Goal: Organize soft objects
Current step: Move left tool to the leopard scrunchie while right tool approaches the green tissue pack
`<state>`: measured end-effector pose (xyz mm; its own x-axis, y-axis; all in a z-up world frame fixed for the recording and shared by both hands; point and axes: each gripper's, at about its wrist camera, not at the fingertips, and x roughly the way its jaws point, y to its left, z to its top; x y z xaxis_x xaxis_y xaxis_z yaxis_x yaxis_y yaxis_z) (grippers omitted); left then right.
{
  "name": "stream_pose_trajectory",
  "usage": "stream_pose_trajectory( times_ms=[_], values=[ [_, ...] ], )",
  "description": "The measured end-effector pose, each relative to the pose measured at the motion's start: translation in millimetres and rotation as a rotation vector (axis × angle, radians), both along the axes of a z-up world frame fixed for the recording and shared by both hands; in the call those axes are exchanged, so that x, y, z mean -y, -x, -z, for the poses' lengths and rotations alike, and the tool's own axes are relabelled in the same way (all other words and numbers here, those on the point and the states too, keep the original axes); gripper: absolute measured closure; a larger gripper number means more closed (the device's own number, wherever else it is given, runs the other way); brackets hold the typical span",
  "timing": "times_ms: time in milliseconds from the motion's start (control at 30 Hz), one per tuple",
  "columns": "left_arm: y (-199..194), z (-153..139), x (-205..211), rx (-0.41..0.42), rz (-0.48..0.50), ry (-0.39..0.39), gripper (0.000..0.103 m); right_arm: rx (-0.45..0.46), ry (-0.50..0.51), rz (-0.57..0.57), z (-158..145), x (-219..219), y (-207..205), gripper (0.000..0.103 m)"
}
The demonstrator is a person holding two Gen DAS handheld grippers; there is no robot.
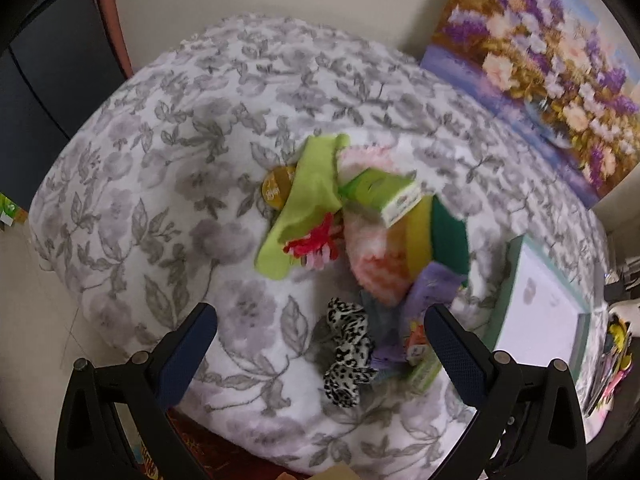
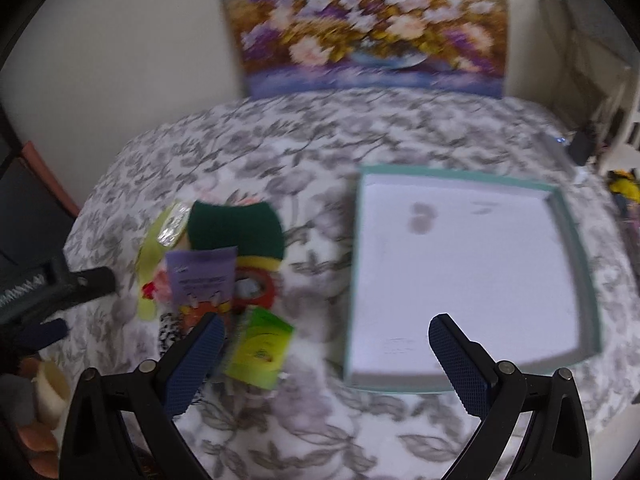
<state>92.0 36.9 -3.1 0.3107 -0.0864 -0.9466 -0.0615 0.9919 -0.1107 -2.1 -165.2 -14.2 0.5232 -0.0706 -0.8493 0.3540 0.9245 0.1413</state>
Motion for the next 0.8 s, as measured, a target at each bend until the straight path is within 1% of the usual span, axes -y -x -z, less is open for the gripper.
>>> stream_pose_trajectory(
  times_ms=[167, 333, 533, 600, 700, 733, 800],
  values=[
    [-2.3, 16.8, -7.0, -0.002, -0.009, -0.004, 0.000, -0.035, -0.045, -0.027, 24.4, -12.6, -10.9, 0.000],
    [-3.1, 33.7, -16.0, -0.039, -0.013, 0.107, 0.000, -0.060, -0.064, -0.042, 39.3, -19.4, -16.3, 0.000],
    [-4.1, 40.5, -11.5, -0.054, 0.008, 0.160, 0.000, -0.059, -0.094, -0.049, 45.8, -20.5, -18.6, 0.000],
    [-4.2, 40.6, -8.9, -0.049, 0.017, 0.138, 0.000, -0.057, -0.107, -0.044, 46.9, -19.2, -19.0, 0.000],
    [-3.5, 37.5, -3.8, -0.023, 0.035, 0.059, 0.000, -0.060, -0.158, -0.035, 50.3, -17.0, -19.3, 0.001],
    [-3.4, 37.2, -3.0, -0.021, 0.037, 0.047, 0.000, -0.061, -0.174, -0.035, 51.3, -16.9, -19.3, 0.003],
    [-2.8, 39.1, -4.7, -0.038, 0.025, 0.053, 0.000, -0.063, -0.203, -0.039, 53.6, -18.0, -19.6, 0.005]
  ],
)
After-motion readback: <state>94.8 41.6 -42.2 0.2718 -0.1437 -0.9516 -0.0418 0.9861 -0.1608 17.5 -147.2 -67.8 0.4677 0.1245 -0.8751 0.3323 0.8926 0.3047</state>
